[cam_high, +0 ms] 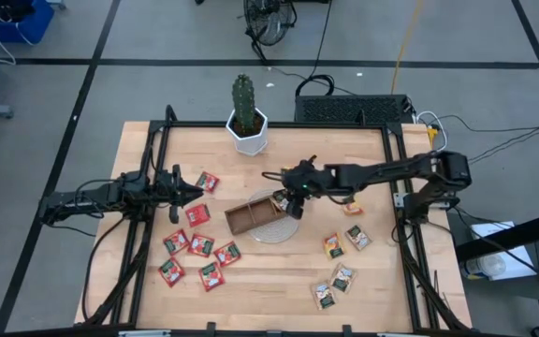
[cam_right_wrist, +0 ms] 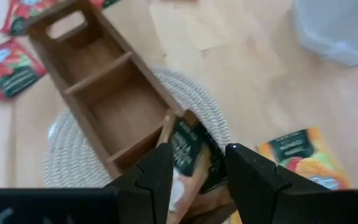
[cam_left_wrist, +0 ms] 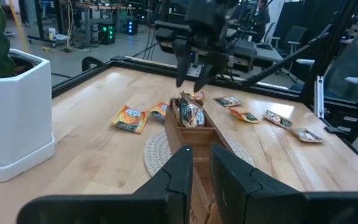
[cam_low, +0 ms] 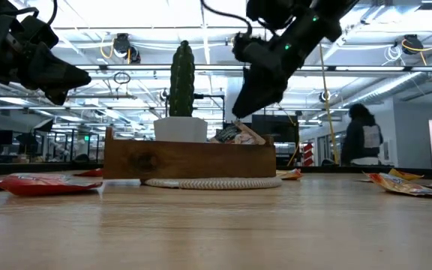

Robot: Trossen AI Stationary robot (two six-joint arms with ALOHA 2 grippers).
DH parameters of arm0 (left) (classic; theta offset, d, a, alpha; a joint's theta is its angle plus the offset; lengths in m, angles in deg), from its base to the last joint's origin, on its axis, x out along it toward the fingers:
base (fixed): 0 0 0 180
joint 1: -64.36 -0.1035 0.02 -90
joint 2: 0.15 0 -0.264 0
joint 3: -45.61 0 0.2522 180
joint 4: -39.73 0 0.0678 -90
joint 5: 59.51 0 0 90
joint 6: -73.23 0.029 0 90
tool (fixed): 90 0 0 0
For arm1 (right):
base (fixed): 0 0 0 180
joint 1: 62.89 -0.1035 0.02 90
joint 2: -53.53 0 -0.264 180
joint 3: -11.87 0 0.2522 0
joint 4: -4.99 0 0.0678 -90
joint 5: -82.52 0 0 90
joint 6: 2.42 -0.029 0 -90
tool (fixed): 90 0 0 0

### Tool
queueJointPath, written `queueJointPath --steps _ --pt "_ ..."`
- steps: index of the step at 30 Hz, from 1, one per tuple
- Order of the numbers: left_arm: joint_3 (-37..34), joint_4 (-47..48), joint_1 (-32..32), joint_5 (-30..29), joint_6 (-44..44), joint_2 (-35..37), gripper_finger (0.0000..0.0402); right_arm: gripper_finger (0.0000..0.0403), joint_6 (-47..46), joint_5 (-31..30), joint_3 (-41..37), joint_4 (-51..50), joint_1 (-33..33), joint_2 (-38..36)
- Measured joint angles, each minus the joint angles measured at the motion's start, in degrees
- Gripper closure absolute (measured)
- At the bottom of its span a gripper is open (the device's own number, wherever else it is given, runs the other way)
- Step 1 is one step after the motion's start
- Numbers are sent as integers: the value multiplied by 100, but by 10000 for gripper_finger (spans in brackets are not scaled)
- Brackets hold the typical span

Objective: Pick & Place Tea
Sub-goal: Put the brown tea bag into the right section of the wooden organizer

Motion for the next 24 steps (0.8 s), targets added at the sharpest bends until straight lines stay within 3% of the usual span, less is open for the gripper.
queueJointPath --steps 5,15,18,24 --pt "0 0 -1 0 0 1 344 271 2 460 -2 69 55 254" --pt "-2 0 0 2 -1 -1 344 277 49 469 -2 187 53 224" --pt "0 0 0 1 0 1 344 303 178 469 -2 172 53 243" --pt "0 0 -1 0 0 1 344 394 514 460 -4 208 50 455"
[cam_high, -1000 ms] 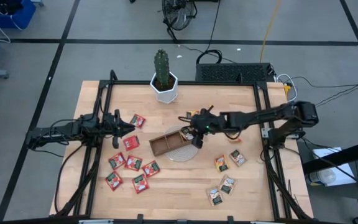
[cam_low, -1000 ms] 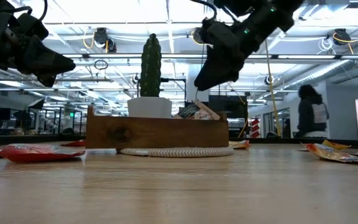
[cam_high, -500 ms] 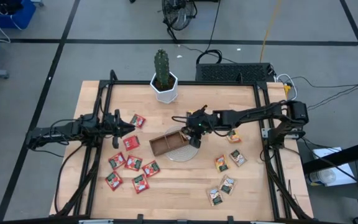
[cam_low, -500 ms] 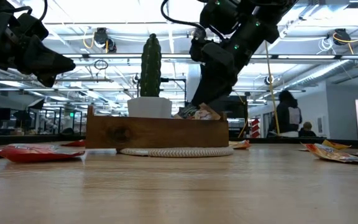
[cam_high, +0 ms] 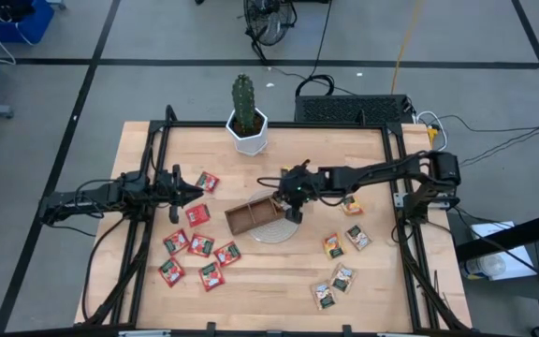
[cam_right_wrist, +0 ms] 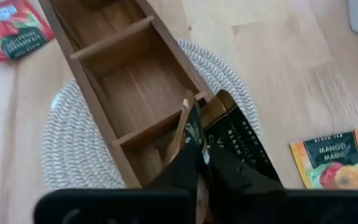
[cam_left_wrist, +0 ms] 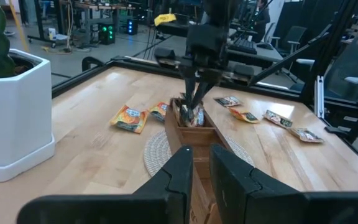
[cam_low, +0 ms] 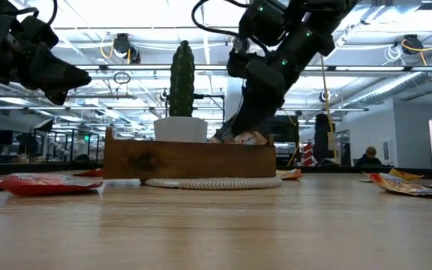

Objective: Pick & Place Tea
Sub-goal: Put the brown tea bag into the right section of the wooden organizer

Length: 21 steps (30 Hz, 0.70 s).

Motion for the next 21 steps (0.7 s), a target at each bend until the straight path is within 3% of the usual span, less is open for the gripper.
queueJointPath --steps 13,21 --pt "-2 0 0 0 0 -2 344 402 399 -1634 -113 471 -814 -297" --pt "-2 0 2 2 0 0 344 403 309 -2040 -1254 2511 -977 -299"
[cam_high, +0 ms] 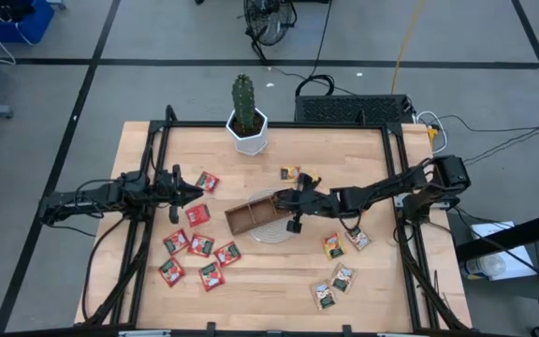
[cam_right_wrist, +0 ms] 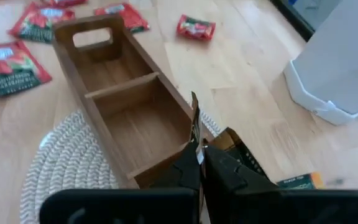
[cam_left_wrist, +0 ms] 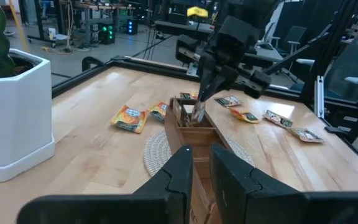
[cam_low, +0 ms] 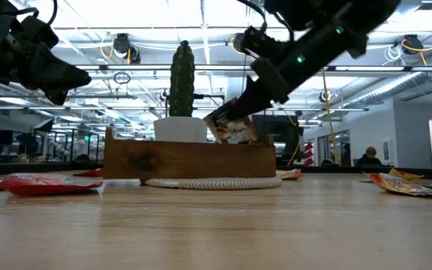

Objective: Pick & Place Tea
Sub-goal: Put the brown tea bag into the right section of the wooden organizer

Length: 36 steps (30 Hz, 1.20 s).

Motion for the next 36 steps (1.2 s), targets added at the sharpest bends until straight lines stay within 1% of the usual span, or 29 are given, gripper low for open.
queueJointPath --steps 2,6,11,13,17,23,24,27,36 --pt "2 0 0 0 -2 -2 344 403 -50 -100 -305 496 -2 0" --pt "2 0 0 -2 0 -2 344 403 -75 -80 -817 1570 3 -1" --pt "0 0 0 -2 -2 -2 344 403 -78 -79 -1328 2480 5 -2" --pt "2 0 0 0 0 0 344 403 -78 -79 -1471 2697 9 -2" --pt "1 0 -1 0 0 -1 344 403 -78 -77 -1619 2785 53 -2" --pt "2 0 -2 0 0 -2 344 403 -75 -51 -1637 2880 92 0" --pt "2 0 -2 0 0 -1 344 403 -74 -8 -1637 2953 92 0" --pt "2 0 0 0 0 0 344 403 -59 386 -1637 3122 114 0" --pt "0 0 -1 0 0 0 344 403 -98 400 -1635 3159 160 78"
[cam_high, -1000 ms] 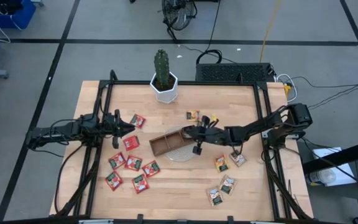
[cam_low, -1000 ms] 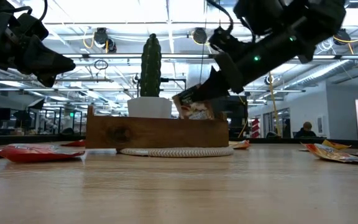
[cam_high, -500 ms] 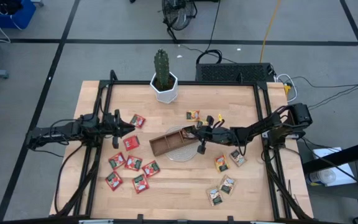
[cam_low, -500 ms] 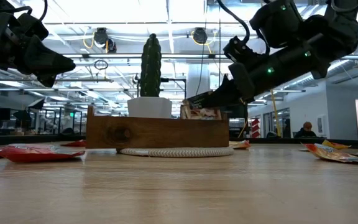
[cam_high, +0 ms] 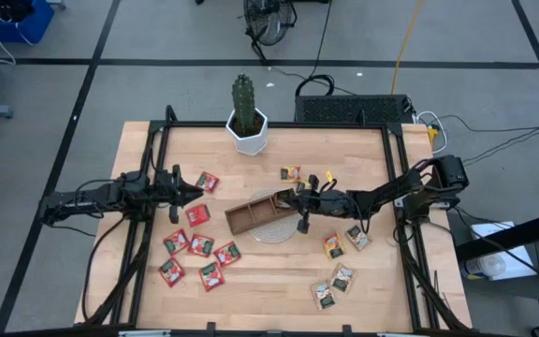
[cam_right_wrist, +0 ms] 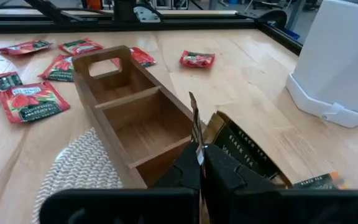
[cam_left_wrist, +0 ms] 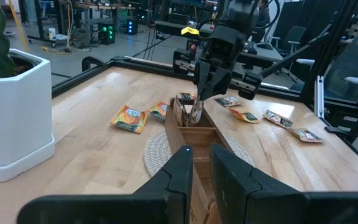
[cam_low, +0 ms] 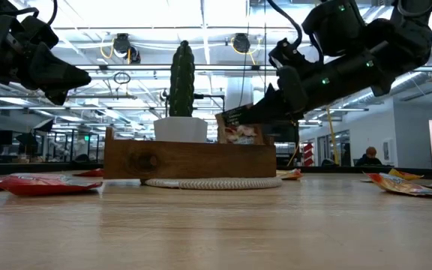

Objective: Pick & Place Tea
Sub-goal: Put the brown tea bag into the right section of the wooden organizer

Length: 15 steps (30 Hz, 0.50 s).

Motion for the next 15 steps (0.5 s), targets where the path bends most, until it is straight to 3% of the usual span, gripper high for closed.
queueJointPath --steps 15 --pt "1 0 0 0 0 -1 344 403 15 -12 4 695 42 614"
